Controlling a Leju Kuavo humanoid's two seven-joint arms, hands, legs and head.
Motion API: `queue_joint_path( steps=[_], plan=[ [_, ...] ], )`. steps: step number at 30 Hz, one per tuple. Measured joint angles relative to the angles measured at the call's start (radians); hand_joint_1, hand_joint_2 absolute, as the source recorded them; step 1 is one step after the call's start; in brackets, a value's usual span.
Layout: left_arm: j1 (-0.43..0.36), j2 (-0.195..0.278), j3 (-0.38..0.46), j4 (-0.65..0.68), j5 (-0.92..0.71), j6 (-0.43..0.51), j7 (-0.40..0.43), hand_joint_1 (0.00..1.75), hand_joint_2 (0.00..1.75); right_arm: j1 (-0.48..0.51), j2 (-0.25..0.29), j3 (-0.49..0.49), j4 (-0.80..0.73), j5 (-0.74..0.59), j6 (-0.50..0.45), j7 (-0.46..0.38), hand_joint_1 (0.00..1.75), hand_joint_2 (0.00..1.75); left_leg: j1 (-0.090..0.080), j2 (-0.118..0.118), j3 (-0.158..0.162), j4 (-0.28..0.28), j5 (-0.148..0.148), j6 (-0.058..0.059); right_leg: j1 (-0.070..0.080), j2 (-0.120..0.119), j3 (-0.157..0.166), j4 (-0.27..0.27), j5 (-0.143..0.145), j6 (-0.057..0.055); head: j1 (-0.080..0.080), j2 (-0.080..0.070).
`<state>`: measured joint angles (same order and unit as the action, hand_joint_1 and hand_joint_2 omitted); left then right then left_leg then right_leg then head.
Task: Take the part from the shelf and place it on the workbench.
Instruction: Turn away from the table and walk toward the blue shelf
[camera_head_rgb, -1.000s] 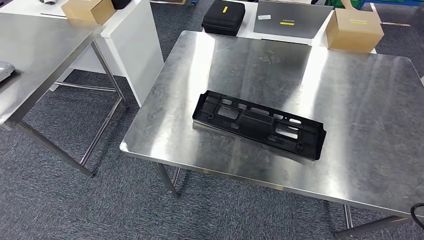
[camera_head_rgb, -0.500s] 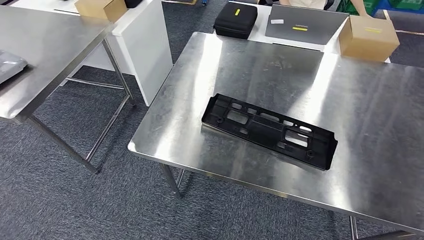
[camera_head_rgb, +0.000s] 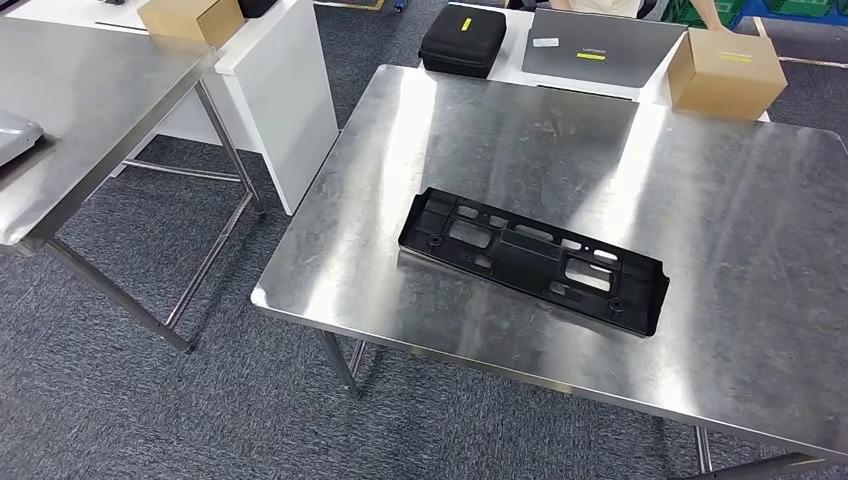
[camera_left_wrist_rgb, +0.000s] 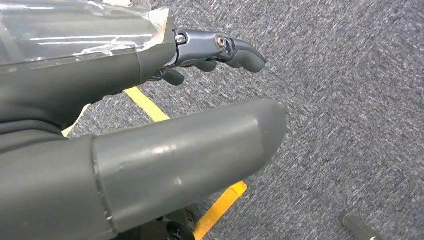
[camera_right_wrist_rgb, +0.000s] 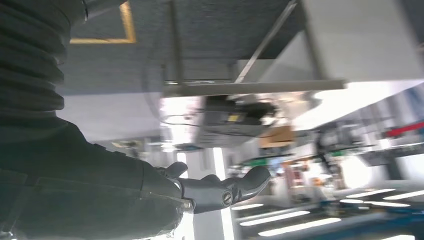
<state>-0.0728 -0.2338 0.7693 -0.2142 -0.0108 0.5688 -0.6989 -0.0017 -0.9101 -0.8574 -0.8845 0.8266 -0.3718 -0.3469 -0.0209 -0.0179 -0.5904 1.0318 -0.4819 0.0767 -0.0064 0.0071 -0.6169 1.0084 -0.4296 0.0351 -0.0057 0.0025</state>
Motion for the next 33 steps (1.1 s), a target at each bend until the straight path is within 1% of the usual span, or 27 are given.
queue_joint_path(
  steps=[6,10,13,17,20,25,33],
  plan=[
    [0.000,0.000,0.012,-0.001,0.008,0.009,-0.001,0.00,0.00,-0.008,0.022,-0.107,0.116,0.090,-0.054,-0.005,0.00,1.75,-0.002,0.007,0.003,0.000,-0.001,-0.001,-0.001,0.006,0.001,0.000,0.000,0.000,0.000,0.000],
    [-0.001,0.000,0.020,-0.002,0.010,0.017,-0.001,0.00,0.00,-0.015,0.053,-0.144,0.195,0.131,-0.098,-0.010,0.00,1.75,-0.002,0.010,0.004,0.000,-0.002,0.001,-0.002,0.008,0.002,0.000,0.000,0.000,0.000,0.000],
    [-0.002,0.000,0.022,-0.002,0.010,0.019,-0.001,0.00,0.00,-0.021,0.065,-0.158,0.235,0.141,-0.105,-0.011,0.00,1.75,-0.002,0.011,0.004,0.000,-0.003,0.002,-0.003,0.009,0.002,0.000,0.000,0.000,0.000,0.000],
    [-0.004,-0.002,0.028,-0.002,0.010,0.029,-0.001,0.00,0.00,-0.035,0.081,-0.172,0.289,0.172,-0.117,0.029,0.00,1.75,-0.002,0.012,0.005,0.000,-0.003,0.002,-0.002,0.010,0.002,0.000,0.000,0.000,0.000,0.000],
    [-0.004,-0.004,0.029,-0.002,0.009,0.037,-0.001,0.00,0.00,-0.038,0.105,-0.179,0.344,0.199,-0.149,0.059,0.00,1.75,-0.002,0.012,0.005,0.000,-0.003,0.002,-0.002,0.010,0.003,0.000,0.000,0.001,0.000,0.000],
    [-0.006,-0.010,0.031,-0.002,0.004,0.046,-0.001,0.00,0.00,-0.043,0.179,-0.200,0.439,0.221,-0.218,0.120,0.00,1.75,-0.002,0.013,0.006,-0.001,-0.003,0.002,-0.002,0.010,0.003,0.000,0.000,0.001,0.000,0.000],
    [-0.007,-0.014,0.031,-0.002,-0.026,0.044,-0.001,0.00,0.00,-0.029,0.353,-0.221,0.535,0.297,-0.267,0.236,0.00,1.75,-0.001,0.013,0.006,-0.001,-0.003,0.002,0.000,0.010,0.003,0.000,0.000,0.001,-0.001,0.000]
  ],
)
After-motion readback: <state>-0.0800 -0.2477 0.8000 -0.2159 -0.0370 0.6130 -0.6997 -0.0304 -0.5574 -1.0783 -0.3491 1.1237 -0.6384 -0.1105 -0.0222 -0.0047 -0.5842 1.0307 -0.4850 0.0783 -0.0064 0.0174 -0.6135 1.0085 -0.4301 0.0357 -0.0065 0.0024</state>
